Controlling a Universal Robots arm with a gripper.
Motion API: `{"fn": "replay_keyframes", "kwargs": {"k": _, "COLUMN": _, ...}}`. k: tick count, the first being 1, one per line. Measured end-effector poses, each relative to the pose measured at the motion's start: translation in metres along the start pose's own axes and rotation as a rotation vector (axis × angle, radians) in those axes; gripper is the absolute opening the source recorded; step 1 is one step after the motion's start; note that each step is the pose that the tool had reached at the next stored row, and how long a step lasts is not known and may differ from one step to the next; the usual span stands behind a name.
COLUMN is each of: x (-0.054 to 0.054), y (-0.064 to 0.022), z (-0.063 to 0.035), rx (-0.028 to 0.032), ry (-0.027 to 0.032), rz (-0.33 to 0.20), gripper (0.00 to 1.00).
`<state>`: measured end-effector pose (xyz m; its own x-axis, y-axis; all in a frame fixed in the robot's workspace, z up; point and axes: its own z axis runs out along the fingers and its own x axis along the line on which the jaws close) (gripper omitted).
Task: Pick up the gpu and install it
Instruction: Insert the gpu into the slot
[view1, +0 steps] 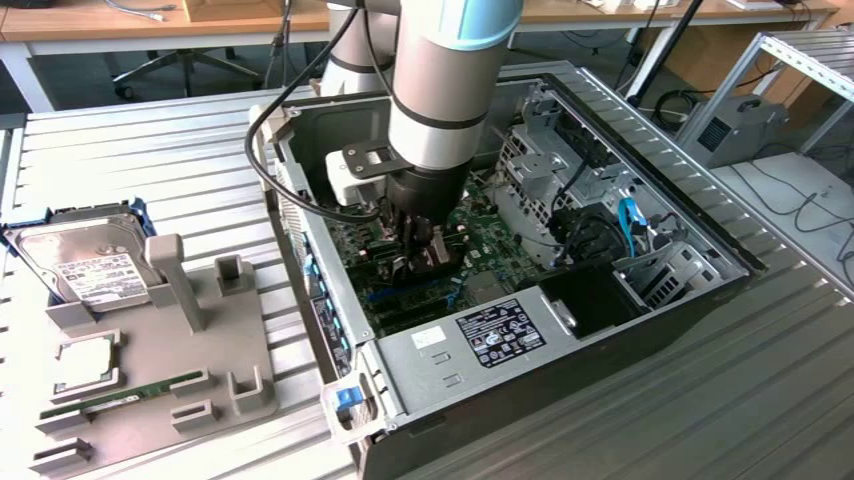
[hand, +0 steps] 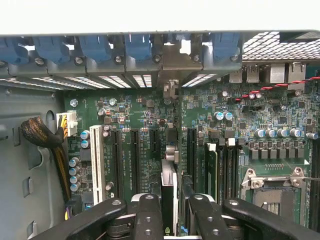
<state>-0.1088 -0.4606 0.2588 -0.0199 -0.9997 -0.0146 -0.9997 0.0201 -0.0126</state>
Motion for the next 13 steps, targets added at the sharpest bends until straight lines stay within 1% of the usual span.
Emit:
{"fn": "replay_keyframes", "kwargs": {"k": 7, "x": -0.0001, "y": 0.0, "z": -0.0001, "rx": 0.0004, "ry": -0.0006, "rz": 0.0, "gripper": 0.26}}
{"fn": "replay_keyframes", "kwargs": {"k": 13, "x": -0.0002, "y": -0.0001, "z": -0.0031, "rx": 0.001, "ry": -0.0007, "rz": -0.001, "gripper": 0.26}}
